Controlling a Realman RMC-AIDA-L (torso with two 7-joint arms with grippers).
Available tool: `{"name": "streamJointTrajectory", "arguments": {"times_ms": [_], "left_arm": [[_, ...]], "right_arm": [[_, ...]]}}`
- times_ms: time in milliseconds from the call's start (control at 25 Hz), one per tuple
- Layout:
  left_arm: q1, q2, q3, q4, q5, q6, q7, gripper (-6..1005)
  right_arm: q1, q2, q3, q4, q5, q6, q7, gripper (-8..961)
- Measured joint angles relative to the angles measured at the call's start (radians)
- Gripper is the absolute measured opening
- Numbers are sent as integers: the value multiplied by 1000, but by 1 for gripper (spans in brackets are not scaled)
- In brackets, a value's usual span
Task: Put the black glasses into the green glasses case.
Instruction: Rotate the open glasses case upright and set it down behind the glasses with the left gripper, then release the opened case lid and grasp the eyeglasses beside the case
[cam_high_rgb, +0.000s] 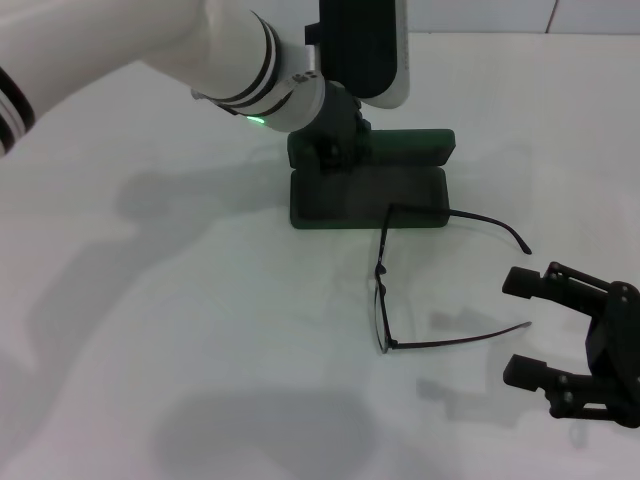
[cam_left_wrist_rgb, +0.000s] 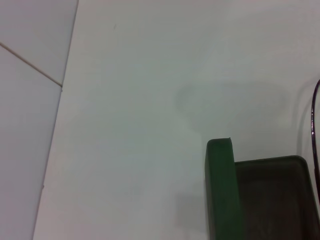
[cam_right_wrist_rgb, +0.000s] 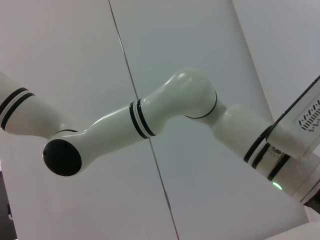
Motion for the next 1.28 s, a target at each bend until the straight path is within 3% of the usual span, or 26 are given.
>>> {"name": "streamJointTrajectory", "arguments": {"times_ms": [800, 920, 1120, 1280], "left_arm": [[9, 0, -8, 7, -13, 23, -45, 301], [10, 1, -10, 15, -13, 23, -46, 357], [41, 2, -16, 91, -13, 23, -49, 412], [134, 0, -34, 291, -59, 25, -56, 410]], "right_arm": [[-9, -3, 0, 0, 3, -4, 0, 870], [-9, -4, 0, 0, 3, -1, 0, 870], [-8, -4, 2, 0, 5, 3, 0, 870], [3, -9, 2, -6, 6, 6, 16, 870]]}}
